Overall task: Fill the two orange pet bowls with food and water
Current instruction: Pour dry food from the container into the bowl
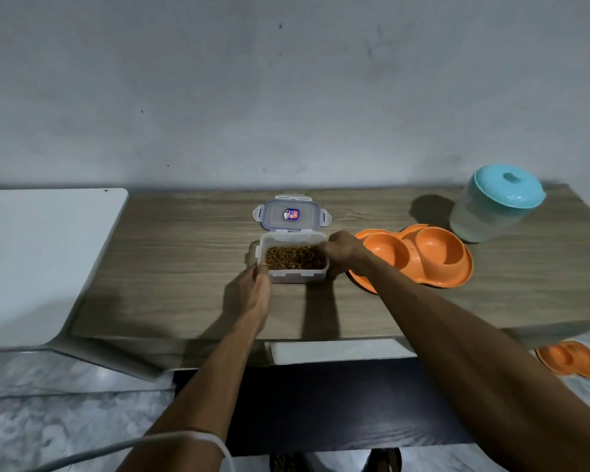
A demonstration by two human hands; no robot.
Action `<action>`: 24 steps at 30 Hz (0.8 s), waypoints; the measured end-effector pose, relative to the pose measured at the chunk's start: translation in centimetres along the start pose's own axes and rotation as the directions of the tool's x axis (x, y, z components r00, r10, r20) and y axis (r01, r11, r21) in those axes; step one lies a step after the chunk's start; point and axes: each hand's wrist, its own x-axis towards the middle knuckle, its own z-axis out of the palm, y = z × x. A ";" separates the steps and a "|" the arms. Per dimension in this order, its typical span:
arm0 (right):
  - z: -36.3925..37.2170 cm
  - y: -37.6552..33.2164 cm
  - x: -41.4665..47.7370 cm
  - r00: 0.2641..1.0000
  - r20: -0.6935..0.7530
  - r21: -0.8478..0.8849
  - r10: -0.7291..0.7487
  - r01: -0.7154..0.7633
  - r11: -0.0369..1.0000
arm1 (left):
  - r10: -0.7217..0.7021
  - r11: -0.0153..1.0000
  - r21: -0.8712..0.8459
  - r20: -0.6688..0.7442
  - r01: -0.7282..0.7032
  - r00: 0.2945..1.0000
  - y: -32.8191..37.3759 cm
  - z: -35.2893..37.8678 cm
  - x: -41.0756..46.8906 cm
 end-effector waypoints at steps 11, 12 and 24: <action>-7.7 1.2 -3.9 0.998 -0.056 0.362 -0.016 0.035 0.931 | 0.103 0.952 0.294 -0.036 -0.088 0.994 1.4 2.0 -2.6; -9.0 1.5 -4.3 0.996 -0.085 0.390 -0.019 0.051 0.920 | 0.130 0.941 0.316 -0.018 -0.118 0.991 1.6 2.8 -2.8; -17.6 7.6 -7.8 0.885 -0.461 0.282 -0.065 0.215 0.935 | 0.440 0.429 0.609 0.504 -0.667 0.743 2.1 13.2 -1.4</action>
